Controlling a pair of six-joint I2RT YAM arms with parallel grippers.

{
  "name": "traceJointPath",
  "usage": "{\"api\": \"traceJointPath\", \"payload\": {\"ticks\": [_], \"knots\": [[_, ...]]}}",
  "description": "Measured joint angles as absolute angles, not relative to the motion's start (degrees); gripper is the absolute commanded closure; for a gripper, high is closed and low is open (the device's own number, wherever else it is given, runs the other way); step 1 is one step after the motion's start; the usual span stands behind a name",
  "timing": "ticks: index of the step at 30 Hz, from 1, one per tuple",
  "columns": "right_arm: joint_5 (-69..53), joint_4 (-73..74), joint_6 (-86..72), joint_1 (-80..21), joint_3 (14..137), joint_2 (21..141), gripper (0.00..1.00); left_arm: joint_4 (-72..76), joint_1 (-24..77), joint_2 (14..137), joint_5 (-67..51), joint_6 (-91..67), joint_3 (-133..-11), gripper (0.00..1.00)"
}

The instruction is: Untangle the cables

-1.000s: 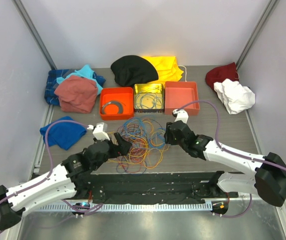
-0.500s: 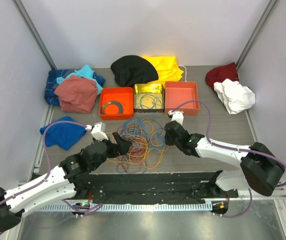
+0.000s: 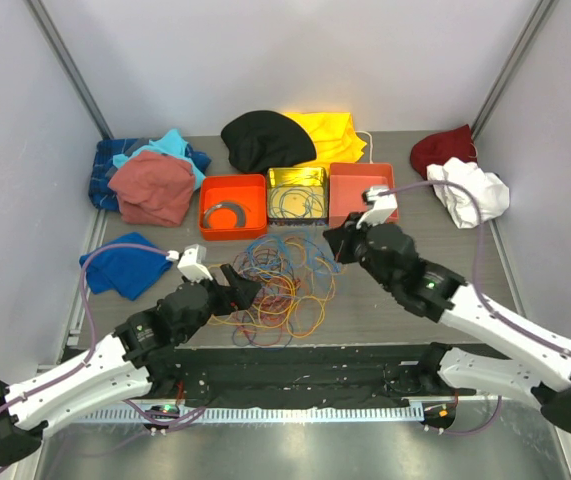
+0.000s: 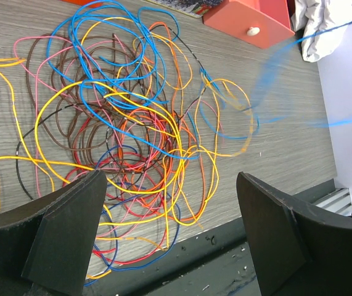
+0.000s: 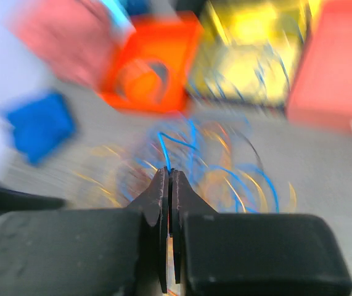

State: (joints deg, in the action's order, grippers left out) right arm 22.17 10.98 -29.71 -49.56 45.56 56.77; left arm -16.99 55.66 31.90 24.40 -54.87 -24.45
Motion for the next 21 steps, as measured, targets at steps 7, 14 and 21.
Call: {"api": "traceJointPath", "payload": {"ticks": [7,14,21], "knots": [[18.98,11.77,-25.15,-50.81,64.01,48.82,0.99,-16.97,55.64,31.99,24.40,-54.85,-24.45,0.09],[14.52,12.88,-21.93,-50.81,82.24,50.81,0.99,-16.58,55.64,31.94,24.40,-54.98,-24.45,0.09],[12.95,13.10,-18.83,-50.78,94.45,54.78,0.99,-16.14,55.66,31.53,24.36,-55.33,-24.43,0.09]]}}
